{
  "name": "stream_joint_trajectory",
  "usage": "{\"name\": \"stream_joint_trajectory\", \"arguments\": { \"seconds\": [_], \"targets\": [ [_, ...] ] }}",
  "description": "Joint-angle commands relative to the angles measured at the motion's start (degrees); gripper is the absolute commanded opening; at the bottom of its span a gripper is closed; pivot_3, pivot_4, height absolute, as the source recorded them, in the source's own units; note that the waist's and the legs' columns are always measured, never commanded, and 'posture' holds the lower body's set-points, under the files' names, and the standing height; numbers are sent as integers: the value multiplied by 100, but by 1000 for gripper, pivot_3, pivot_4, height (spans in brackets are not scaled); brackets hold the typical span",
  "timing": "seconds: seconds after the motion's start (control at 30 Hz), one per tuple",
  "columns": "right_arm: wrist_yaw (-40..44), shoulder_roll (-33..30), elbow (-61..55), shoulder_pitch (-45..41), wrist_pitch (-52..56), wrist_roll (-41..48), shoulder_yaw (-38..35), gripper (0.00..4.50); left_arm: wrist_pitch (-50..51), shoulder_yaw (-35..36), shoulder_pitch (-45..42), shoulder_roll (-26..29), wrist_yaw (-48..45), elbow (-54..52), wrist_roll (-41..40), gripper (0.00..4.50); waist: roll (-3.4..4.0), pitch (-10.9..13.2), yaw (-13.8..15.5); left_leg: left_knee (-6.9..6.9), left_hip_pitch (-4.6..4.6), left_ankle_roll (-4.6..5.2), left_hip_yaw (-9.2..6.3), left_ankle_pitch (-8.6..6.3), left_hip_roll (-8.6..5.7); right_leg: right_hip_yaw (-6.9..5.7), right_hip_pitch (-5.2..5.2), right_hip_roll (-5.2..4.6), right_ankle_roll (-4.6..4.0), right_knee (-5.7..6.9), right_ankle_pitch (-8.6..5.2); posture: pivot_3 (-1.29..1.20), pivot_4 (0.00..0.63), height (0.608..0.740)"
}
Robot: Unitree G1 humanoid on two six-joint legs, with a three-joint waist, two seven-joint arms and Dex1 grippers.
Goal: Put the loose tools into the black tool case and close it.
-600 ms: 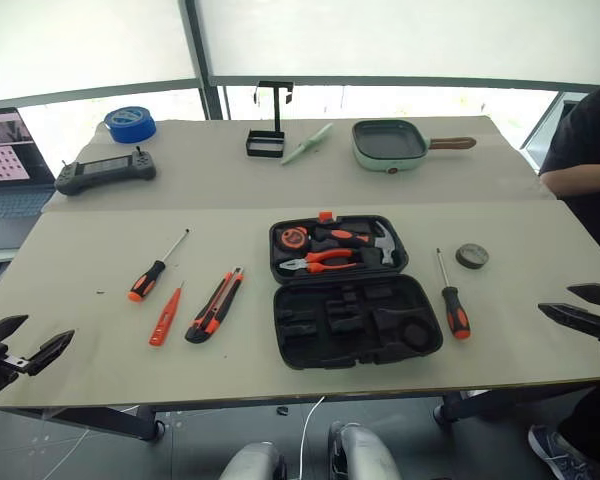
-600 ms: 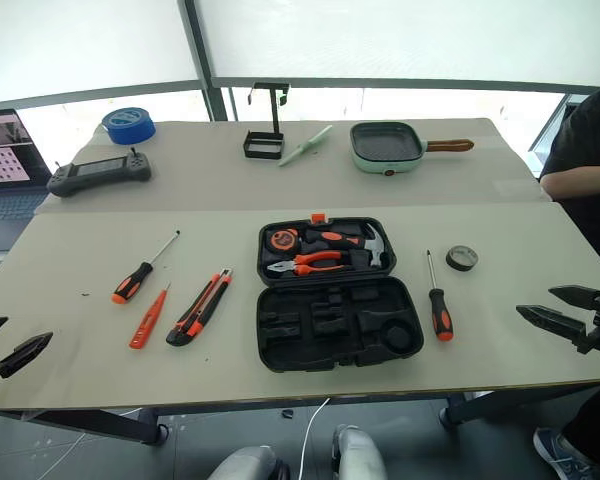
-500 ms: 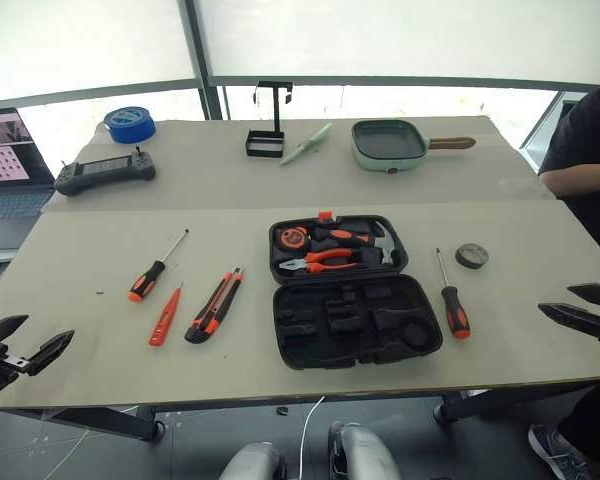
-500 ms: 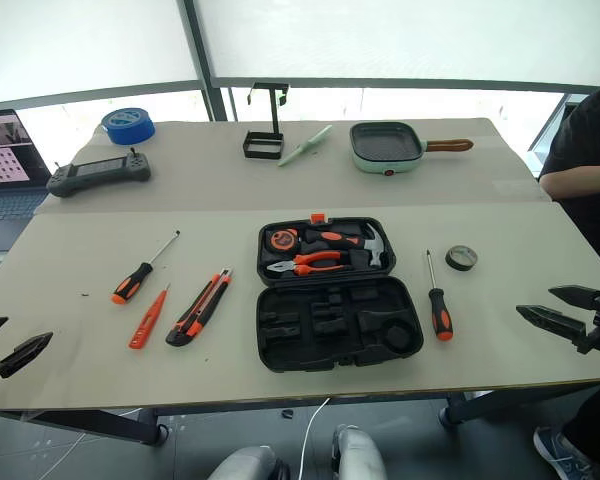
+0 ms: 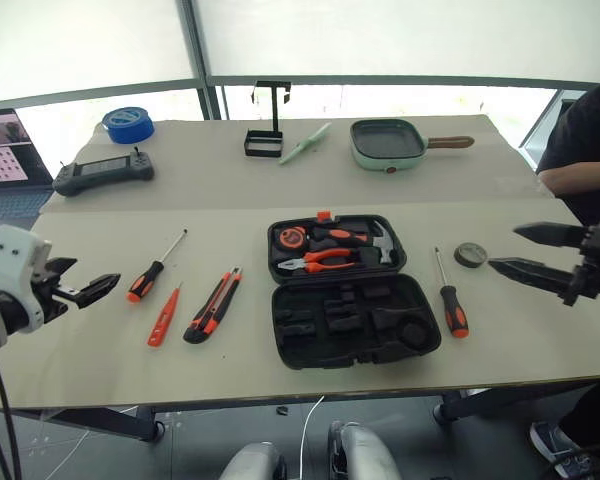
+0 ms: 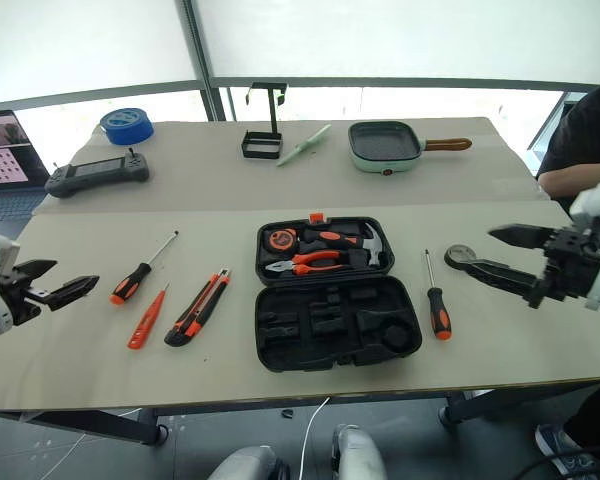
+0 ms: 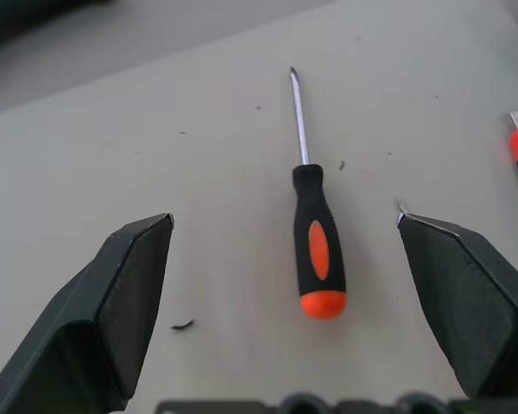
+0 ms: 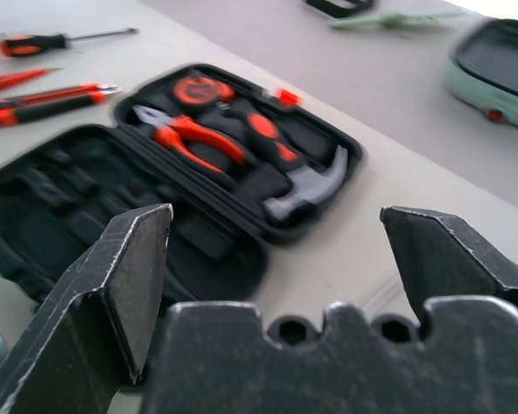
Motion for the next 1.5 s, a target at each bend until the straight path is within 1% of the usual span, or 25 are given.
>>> {"name": "stream_joint_trajectory", "arguments": {
  "seconds": [0.03, 0.13, 0.23, 0.37, 0.43, 0.47, 0.57, 0.6, 0.63, 0.67, 0.73, 0.83, 0.93, 1.03, 1.1, 1.17, 1.23, 1.3, 1.4, 1.5],
  "targets": [
    [-215, 136, -771, -488, 217, 492, 320, 4495, 202, -605, -498, 149, 40, 408, 302, 4477, -2, 2, -13, 0, -1, 0, 0, 0, 0, -2, -1, 0, 0, 0, 0, 0, 150, 740],
    [-319, 308, -1240, -845, 293, 749, 674, 4495, 78, -1205, -859, 125, -77, 809, 592, 4477, -3, 5, -18, 1, -4, -4, 0, 0, -4, -9, -2, -1, -1, -1, 0, 0, 150, 740],
    [-432, 512, -1493, -1152, 353, 1008, 936, 4495, -240, -1764, -1281, -136, 36, 1453, 1021, 4477, -4, 6, -16, 4, -4, -9, 0, -1, -6, -14, -2, -2, -1, -2, 0, 0, 150, 740],
    [-455, 618, -1649, -1174, 352, 1124, 1044, 4495, -663, -2109, -1626, -451, 170, 2180, 1437, 4477, -5, 6, 56, 10, -3, -15, -1, 4, -9, -17, 3, -8, -3, 1, 2, 0, 150, 740],
    [-425, 622, -1695, -1052, 282, 1074, 1061, 4500, -763, -2112, -1724, -575, 199, 2359, 1498, 3919, -5, 6, 68, 16, -1, -18, -2, 6, -10, -18, 7, -15, -3, 4, 2, 0, 150, 740],
    [-407, 614, -1704, -997, 243, 1036, 1068, 4500, -744, -2092, -1751, -613, 175, 2392, 1478, 3778, -5, 5, 71, 17, 2, -18, -2, 6, -10, -17, 10, -16, -4, 6, 2, 0, 150, 740],
    [-333, 585, -1684, -798, 110, 916, 1017, 4500, -755, -2041, -1801, -655, 150, 2409, 1479, 2709, -5, 4, 68, 19, 7, -19, -4, 8, -10, -14, 14, -18, -4, 10, 3, 0, 150, 740],
    [-310, 573, -1666, -731, 69, 883, 979, 4500, -768, -2008, -1829, -662, 149, 2456, 1471, 2243, -5, 4, 62, 19, 7, -18, -3, 9, -9, -13, 14, -18, -4, 11, 3, 0, 150, 740],
    [-288, 562, -1651, -677, 35, 857, 948, 4500, -786, -1984, -1854, -660, 139, 2500, 1463, 2013, -5, 4, 56, 19, 8, -18, -5, 10, -8, -13, 13, -17, -4, 12, 3, 0, 150, 740],
    [-253, 546, -1641, -608, -13, 808, 919, 4500, -826, -1948, -1882, -657, 118, 2531, 1444, 1586, -5, 4, 52, 18, 8, -19, -4, 12, -8, -13, 12, -17, -5, 13, 3, 0, 150, 740],
    [-207, 525, -1639, -508, -83, 733, 882, 4500, -887, -1899, -1927, -644, 75, 2562, 1417, 901, -5, 4, 49, 18, 7, -15, -7, 14, -7, -14, 11, -15, -5, 13, 3, 0, 150, 740],
    [-227, 517, -1603, -341, -160, 628, 787, 4500, -1045, -1757, -2277, -606, -170, 2432, 1226, 877, -9, 6, 49, 18, 4, -12, -7, 16, -6, -14, 8, -15, -5, 12, 3, 0, 150, 740],
    [-219, 495, -1556, -158, -214, 545, 675, 4500, -1624, -1811, -2601, -553, -996, 1869, 944, 877, -27, 17, 92, 28, -16, -8, -17, 18, -7, -22, 1, -15, -6, 9, 4, 0, 150, 740],
    [-187, 438, -1506, 32, -186, 510, 558, 4500, -2018, -2070, -2848, -501, -1867, 1302, 799, 877, -29, 17, 113, 48, -37, -8, -25, 17, -8, -37, -2, -18, -5, 3, 5, 0, 150, 740],
    [-148, 362, -1462, 265, -149, 445, 429, 4500, -2275, -2553, -3154, -570, -2405, 1031, 941, 877, -29, 17, 96, 52, -42, 7, -23, 25, -10, -40, -4, -19, -4, 3, 6, 0, 150, 740],
    [-227, 366, -1405, 581, -288, 196, 231, 4500, -2404, -3254, -3450, -841, -2794, 848, 1206, 877, -28, 16, 116, 52, -42, 11, -23, 27, -12, -47, -1, -21, -4, 0, 6, 0, 150, 740],
    [-310, 401, -1400, 757, -324, 133, 86, 4500, -2500, -3642, -3549, -1016, -3066, 747, 1330, 877, -27, 16, 111, 58, -40, 11, -20, 28, -13, -48, 6, -23, -4, 0, 6, 0, 150, 740],
    [-335, 436, -1417, 1033, -294, 112, -135, 4500, -2272, -4035, -3729, -1302, -3139, 693, 1448, 877, -27, 17, 83, 63, -39, 11, -15, 28, -12, -36, 5, -23, -6, 6, 7, 0, 150, 740],
    [-341, 431, -1441, 1574, -343, -113, -362, 4500, -2130, -4413, -3869, -1607, -3212, 790, 1625, 877, -27, 17, 43, 67, -38, 12, -17, 28, -2, -32, 6, -16, -14, 8, 12, 0, 150, 740],
    [-356, 504, -1503, 1974, -316, -118, -645, 4500, -2065, -4750, -3915, -1858, -3255, 919, 1818, 877, -26, 16, 47, 63, -39, 14, -18, 30, 2, -26, 4, -13, -15, 10, 12, 0, 150, 740]
  ]
}}
